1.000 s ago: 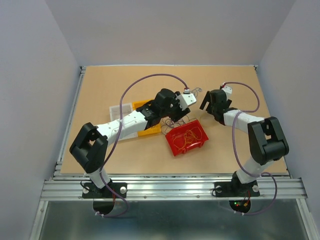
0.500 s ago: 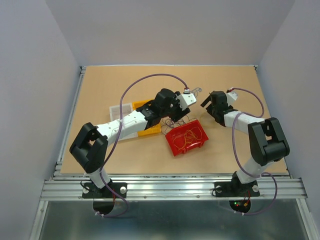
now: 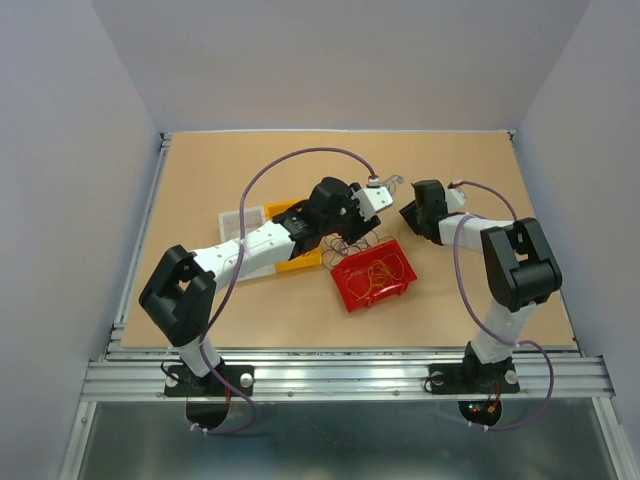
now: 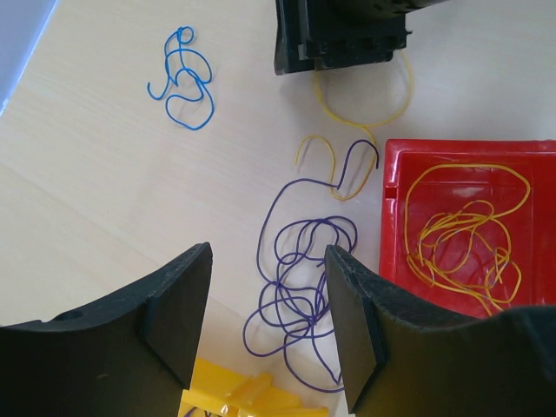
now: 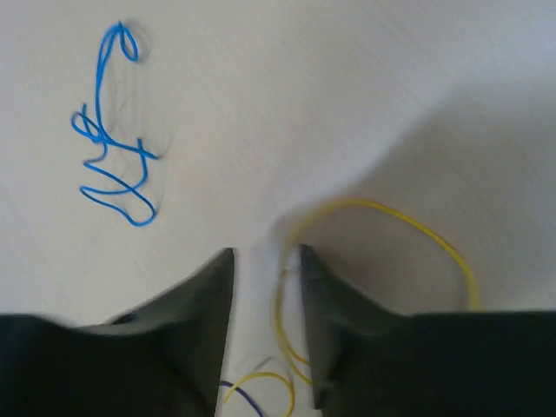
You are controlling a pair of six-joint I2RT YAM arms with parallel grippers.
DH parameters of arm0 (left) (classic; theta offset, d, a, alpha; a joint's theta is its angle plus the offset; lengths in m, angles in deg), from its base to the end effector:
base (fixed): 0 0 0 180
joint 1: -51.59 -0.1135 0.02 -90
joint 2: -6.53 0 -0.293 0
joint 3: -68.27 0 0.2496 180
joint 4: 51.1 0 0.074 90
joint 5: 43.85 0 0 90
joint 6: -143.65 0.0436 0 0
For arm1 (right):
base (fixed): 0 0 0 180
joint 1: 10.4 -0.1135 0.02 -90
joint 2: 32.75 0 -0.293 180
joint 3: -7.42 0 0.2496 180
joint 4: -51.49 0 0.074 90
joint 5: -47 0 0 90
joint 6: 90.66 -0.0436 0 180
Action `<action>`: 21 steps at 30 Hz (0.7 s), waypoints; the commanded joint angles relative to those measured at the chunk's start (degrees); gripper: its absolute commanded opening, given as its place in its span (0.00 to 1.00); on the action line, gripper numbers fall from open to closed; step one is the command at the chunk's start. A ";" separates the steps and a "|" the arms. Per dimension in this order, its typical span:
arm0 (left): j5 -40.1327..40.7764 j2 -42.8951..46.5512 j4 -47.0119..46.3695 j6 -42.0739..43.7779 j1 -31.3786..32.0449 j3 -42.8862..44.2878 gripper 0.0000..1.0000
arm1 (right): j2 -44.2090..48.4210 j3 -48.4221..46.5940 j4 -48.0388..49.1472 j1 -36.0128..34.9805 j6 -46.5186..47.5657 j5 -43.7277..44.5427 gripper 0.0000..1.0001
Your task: Untangle the cables
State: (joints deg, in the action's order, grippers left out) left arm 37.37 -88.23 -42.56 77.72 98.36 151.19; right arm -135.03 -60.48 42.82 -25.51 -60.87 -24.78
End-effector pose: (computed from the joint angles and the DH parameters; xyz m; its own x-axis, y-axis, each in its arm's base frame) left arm 0.2680 -0.2948 0.3135 0.1159 0.4652 -0.8776 0.8442 0.4194 0.3338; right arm 0.3633 0.0840 0.1801 -0.3509 0.7591 -0.5483 0.5585 0.6396 0.5281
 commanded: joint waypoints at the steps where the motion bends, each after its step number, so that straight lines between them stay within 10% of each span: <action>1: -0.19 2.39 -1.75 -0.52 -0.09 1.48 0.65 | -3.71 -2.95 0.39 -0.53 -2.20 -0.12 0.19; 2: -0.19 2.39 -1.75 -0.52 -0.09 1.48 0.66 | -3.80 -3.04 1.00 -0.53 -0.72 -0.11 0.01; 12: 4.29 4.06 -6.50 -3.15 -2.19 -0.46 0.69 | 8.92 6.36 29.19 -0.80 22.30 -22.09 0.01; 21: -10.99 9.23 -16.68 -12.73 -14.85 -5.37 0.81 | 7.71 -2.69 36.33 -2.90 27.86 -47.22 0.01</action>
State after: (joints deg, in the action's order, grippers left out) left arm 34.70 -84.86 -50.39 70.64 88.06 148.15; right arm -127.03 -58.30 71.50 -26.78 -37.81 -60.54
